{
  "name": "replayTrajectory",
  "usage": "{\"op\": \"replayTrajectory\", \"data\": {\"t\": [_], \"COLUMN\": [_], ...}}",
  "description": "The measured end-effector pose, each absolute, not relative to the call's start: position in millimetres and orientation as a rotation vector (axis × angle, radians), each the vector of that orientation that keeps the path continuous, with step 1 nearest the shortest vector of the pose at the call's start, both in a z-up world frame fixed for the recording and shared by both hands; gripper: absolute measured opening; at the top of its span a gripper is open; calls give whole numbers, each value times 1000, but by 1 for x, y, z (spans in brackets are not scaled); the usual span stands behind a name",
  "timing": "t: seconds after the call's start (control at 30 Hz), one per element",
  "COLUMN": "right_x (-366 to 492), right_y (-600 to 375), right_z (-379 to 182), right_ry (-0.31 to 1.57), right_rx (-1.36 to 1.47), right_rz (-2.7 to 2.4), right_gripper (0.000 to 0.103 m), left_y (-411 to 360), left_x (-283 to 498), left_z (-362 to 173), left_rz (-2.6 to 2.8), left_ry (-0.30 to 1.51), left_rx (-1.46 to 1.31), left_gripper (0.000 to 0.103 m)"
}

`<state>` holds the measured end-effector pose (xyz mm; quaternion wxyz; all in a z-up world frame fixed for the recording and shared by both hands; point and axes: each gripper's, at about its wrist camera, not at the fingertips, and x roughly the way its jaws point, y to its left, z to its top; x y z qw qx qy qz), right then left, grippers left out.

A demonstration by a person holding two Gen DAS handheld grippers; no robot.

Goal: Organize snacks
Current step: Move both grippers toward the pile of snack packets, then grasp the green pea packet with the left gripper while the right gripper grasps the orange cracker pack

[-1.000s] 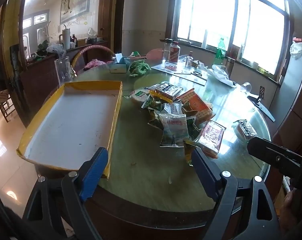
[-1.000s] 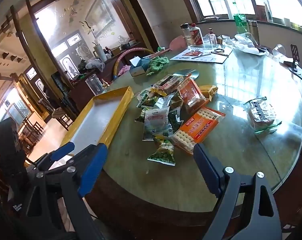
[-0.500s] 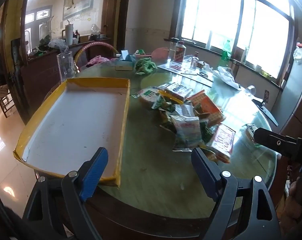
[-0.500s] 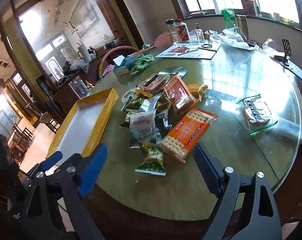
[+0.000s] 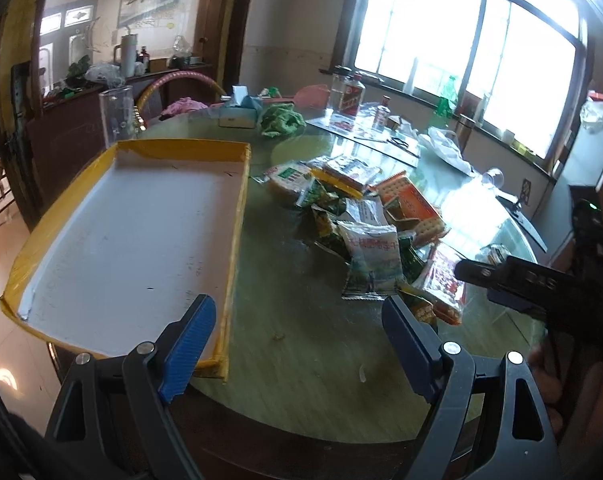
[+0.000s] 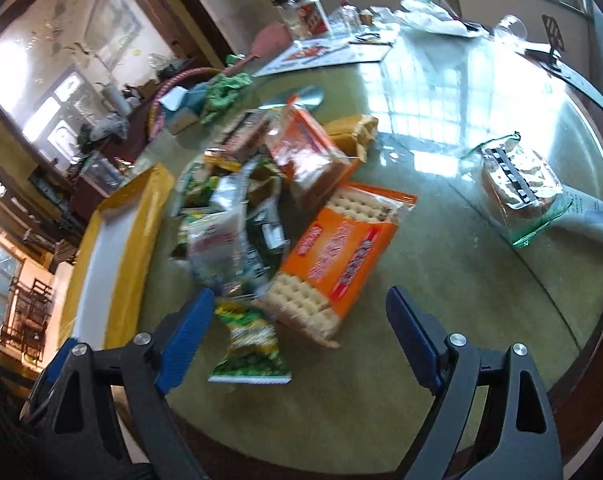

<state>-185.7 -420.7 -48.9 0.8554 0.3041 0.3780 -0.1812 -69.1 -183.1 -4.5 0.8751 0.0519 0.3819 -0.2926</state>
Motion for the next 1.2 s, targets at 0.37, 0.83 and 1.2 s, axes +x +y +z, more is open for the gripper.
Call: {"op": "replayTrajectory", "data": {"t": [0.37, 0.83, 1.2], "right_x": [-134, -224, -224], "right_y": [-425, -440, -450], "right_z": [-81, -78, -77], "right_ry": [925, 912, 827], "right_rx": [486, 434, 535], "right_rz": [-474, -434, -356], "right_gripper": [80, 60, 71], "left_y": [-198, -278, -286], "left_x": [-76, -82, -92], "left_z": [-14, -33, -50], "left_rz": [-631, -836, -771], "left_ry": [820, 963, 923], "left_rx": [177, 264, 289], "left_gripper": [85, 84, 36]}}
